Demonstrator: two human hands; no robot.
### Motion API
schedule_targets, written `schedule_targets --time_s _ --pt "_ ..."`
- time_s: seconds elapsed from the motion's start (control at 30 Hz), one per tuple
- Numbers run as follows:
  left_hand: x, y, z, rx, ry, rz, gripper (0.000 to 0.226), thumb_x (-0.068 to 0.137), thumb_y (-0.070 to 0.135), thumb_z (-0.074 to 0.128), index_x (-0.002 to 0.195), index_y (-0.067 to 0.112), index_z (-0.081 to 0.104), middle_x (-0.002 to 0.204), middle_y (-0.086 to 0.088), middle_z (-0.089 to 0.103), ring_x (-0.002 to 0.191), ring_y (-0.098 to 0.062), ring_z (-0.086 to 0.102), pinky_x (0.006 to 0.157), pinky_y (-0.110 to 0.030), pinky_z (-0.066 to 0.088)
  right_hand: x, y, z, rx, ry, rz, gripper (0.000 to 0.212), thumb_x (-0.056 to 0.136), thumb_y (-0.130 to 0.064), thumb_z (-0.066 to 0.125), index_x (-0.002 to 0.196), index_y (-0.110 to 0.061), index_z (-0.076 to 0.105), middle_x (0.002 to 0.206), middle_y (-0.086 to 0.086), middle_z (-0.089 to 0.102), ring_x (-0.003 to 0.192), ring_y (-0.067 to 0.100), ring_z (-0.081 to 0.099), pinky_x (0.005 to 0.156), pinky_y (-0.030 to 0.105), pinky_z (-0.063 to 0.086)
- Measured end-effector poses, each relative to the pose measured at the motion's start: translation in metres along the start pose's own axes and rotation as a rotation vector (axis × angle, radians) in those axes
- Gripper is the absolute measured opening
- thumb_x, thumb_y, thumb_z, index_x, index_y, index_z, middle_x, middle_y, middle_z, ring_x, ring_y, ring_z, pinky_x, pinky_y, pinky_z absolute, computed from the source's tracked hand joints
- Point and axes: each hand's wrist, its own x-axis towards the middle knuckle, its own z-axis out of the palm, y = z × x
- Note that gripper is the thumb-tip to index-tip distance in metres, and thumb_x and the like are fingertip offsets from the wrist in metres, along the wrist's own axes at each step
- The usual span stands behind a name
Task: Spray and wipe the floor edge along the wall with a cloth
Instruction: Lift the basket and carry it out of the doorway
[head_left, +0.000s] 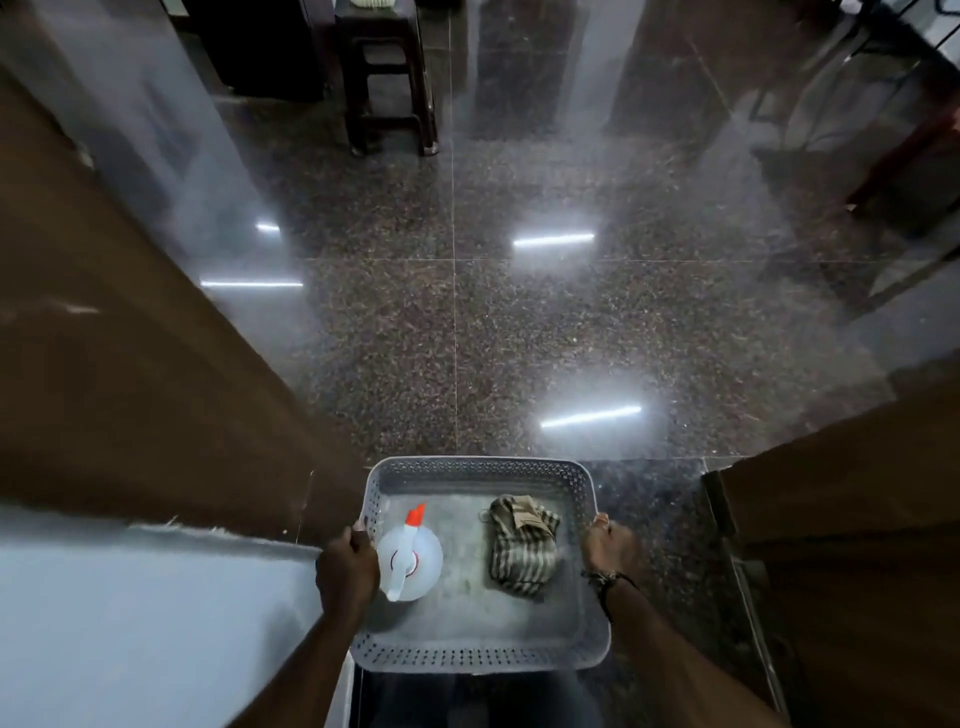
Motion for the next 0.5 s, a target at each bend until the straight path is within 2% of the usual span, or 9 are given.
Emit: schedule_targets --time_s 0.1,0.17,0.23,0.33,0.5 --pt "0.05 -0.004 0.029 -0.066 -0.04 -0.064 0.029 0.095 0.019 0.046 0.083 -0.001 0.064 0.087 -0.03 0.066 0.086 -0.044 0.062 0.076 -0.044 0.047 0.041 -0.013 0.037 -0.029 -0.026 0.04 0.041 0.099 -0.022 0.039 0.101 0.006 0.068 0.11 0.03 0.066 0.098 0.039 0.062 0.072 0.033 0.04" --pt "0.084 -0.017 0.058 -0.069 -0.054 -0.093 0.029 0.094 0.02 0.045 0.076 0.003 0.059 0.08 -0.026 0.065 0.079 -0.039 0.061 0.07 -0.039 0.043 0.076 -0.015 0.07 -0.047 -0.042 0.061 0.041 0.1 -0.023 0.038 0.101 0.005 0.068 0.109 0.029 0.066 0.098 0.04 0.061 0.074 0.034 0.042" --pt "0.113 -0.028 0.086 -0.066 -0.056 -0.097 0.028 0.095 0.012 0.045 0.069 0.004 0.053 0.071 -0.023 0.061 0.072 -0.034 0.059 0.066 -0.037 0.038 0.109 -0.015 0.103 -0.05 -0.051 0.071 0.04 0.1 -0.021 0.037 0.104 0.006 0.067 0.109 0.031 0.065 0.098 0.04 0.059 0.071 0.031 0.037" --pt "0.161 -0.061 0.139 -0.075 -0.057 -0.11 0.029 0.095 0.006 0.043 0.067 0.004 0.051 0.06 -0.011 0.052 0.065 -0.028 0.053 0.063 -0.035 0.035 0.169 -0.003 0.167 -0.074 -0.054 0.086 0.038 0.1 -0.02 0.038 0.103 0.003 0.067 0.108 0.029 0.065 0.09 0.036 0.056 0.072 0.031 0.037" --pt "0.236 -0.137 0.235 -0.046 -0.031 -0.134 0.031 0.096 0.006 0.044 0.067 0.001 0.053 0.059 -0.01 0.052 0.062 -0.027 0.051 0.058 -0.034 0.033 0.27 0.03 0.277 -0.076 -0.073 0.087 0.039 0.1 -0.021 0.037 0.104 0.003 0.068 0.112 0.028 0.065 0.101 0.04 0.059 0.074 0.031 0.038"
